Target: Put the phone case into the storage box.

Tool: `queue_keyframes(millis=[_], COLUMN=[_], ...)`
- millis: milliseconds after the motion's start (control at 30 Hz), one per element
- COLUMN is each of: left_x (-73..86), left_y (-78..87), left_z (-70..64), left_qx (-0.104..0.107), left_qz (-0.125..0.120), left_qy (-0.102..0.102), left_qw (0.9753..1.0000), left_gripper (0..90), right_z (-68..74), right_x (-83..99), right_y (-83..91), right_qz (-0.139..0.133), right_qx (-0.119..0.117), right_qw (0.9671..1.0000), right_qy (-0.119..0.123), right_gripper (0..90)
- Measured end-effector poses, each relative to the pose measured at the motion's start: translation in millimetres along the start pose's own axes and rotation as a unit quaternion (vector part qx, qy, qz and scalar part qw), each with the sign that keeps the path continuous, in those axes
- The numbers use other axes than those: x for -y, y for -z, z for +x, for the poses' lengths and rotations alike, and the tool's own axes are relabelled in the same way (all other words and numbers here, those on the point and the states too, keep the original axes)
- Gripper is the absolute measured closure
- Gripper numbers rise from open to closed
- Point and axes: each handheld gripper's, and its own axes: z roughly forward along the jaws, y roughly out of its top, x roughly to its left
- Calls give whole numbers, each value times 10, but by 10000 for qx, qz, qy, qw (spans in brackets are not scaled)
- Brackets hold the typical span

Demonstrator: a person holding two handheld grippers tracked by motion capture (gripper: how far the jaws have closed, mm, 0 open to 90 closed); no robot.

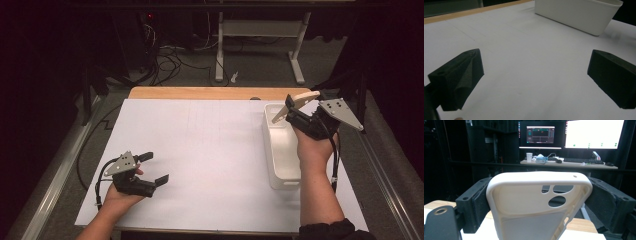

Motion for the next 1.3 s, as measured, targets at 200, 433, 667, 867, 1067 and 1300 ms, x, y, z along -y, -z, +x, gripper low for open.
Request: queue_keyframes(millis=[200,433,667,867,1067,1300], left_x=[4,-11,-4,-1,-4,-9], left_y=[-4,11,15,16,22,30], left_z=[1,2,-16,-12,-11,-3], left_qx=[26,49,117,117,116,101], left_qz=[-34,-63,-87,-44,-80,-109], left_qy=[26,78,27,46,69,91], left_qw=[10000,9999,9999,9999,9999,9998], left_gripper=[13,12,12,14,16,16], right_z=[-8,-16,-16,17,30,52], right_x=[33,31,62,107,124,142], right_y=[-112,-212,-308,-394,-480,-555], right_qz=[102,154,224,303,384,495], right_qx=[94,175,243,288,337,422], right_qw=[9999,9997,9994,9991,9987,9979], right_qy=[17,5,-71,-64,-62,-28], right_gripper=[124,124,124,124,124,124])
